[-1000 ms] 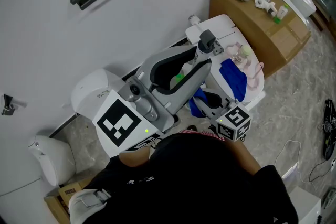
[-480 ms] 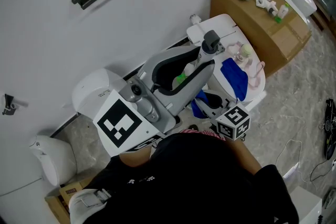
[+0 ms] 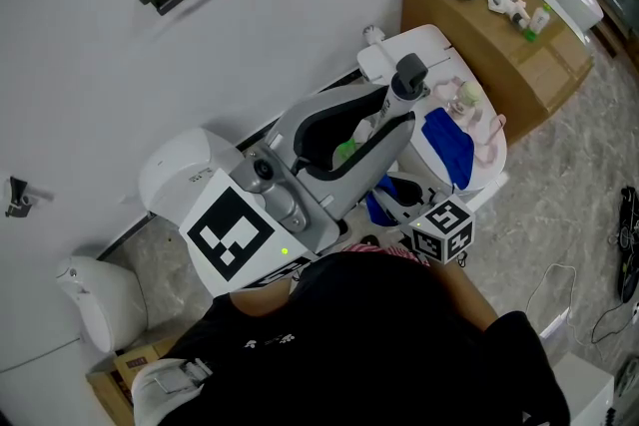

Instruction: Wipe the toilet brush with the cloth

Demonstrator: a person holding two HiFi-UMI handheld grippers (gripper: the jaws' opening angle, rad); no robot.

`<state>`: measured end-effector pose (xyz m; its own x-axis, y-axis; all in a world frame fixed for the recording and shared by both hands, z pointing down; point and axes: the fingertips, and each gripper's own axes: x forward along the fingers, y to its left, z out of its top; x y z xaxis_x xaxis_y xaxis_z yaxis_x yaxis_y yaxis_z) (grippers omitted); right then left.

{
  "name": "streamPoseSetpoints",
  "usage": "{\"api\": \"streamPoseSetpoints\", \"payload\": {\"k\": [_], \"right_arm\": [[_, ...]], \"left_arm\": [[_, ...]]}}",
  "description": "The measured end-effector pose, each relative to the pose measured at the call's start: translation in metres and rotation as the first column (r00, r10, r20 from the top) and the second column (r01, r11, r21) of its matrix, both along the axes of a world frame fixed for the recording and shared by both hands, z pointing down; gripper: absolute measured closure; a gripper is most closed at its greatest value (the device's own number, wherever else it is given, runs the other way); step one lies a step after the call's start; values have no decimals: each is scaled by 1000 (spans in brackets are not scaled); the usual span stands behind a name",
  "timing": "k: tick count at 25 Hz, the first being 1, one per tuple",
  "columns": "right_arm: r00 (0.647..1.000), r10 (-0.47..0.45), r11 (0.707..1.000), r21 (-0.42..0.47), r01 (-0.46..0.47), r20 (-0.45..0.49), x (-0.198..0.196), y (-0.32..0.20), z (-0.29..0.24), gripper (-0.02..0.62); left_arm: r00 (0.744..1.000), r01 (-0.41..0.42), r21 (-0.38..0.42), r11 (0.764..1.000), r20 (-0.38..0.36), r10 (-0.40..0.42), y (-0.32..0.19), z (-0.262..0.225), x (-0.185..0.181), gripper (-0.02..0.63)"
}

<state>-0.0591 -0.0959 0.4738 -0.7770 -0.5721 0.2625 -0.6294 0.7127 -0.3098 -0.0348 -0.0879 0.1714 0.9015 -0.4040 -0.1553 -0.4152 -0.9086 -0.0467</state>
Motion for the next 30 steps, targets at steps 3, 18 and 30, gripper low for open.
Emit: {"api": "streamPoseSetpoints", "payload": {"k": [3, 18, 30], "right_arm": [[1000, 1, 1000, -15, -1, 2, 0, 2, 5, 532], [1000, 10, 998, -57, -11, -11, 5, -1, 22, 532], [999, 31, 996, -80, -33, -22, 13, -7, 31, 532]], "left_arm": [[1000, -1, 4, 1000, -5, 1, 2, -1, 0, 515], [999, 0, 2, 1000, -37, 0, -1, -6, 0, 515], [999, -32, -6, 999, -33, 32, -2, -11, 10, 515]]}}
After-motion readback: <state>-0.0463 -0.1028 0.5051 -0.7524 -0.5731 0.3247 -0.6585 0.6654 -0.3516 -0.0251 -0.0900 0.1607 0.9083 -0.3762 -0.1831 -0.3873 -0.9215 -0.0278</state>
